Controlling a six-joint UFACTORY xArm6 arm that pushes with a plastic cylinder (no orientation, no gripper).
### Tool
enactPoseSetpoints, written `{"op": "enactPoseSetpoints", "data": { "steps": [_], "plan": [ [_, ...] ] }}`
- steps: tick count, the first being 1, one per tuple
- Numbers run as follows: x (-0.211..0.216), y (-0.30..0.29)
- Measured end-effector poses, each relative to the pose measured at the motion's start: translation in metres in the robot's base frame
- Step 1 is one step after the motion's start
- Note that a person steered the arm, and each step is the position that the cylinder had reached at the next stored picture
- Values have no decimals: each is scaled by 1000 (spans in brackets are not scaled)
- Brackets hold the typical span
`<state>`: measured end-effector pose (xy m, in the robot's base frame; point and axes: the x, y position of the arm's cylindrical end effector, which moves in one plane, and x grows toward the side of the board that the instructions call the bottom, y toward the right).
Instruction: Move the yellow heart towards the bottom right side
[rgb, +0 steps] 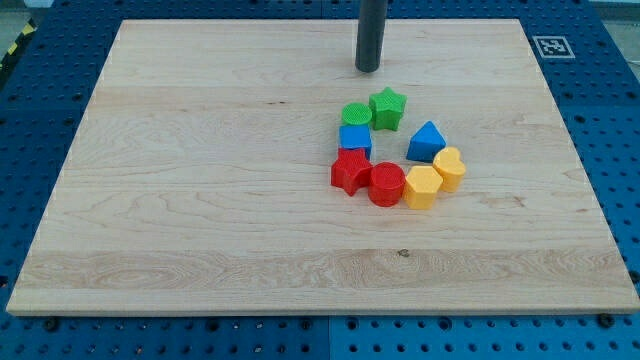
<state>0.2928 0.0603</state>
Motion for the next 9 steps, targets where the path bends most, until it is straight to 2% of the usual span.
{"op": "enactPoseSetpoints", "data": {
  "steps": [1,2,3,4,5,6,8,9],
  "plan": [
    [0,0],
    [-19,2],
    [-21,25],
    [1,69],
    [24,80],
    [46,88],
    [127,104],
    [143,89]
  ]
}}
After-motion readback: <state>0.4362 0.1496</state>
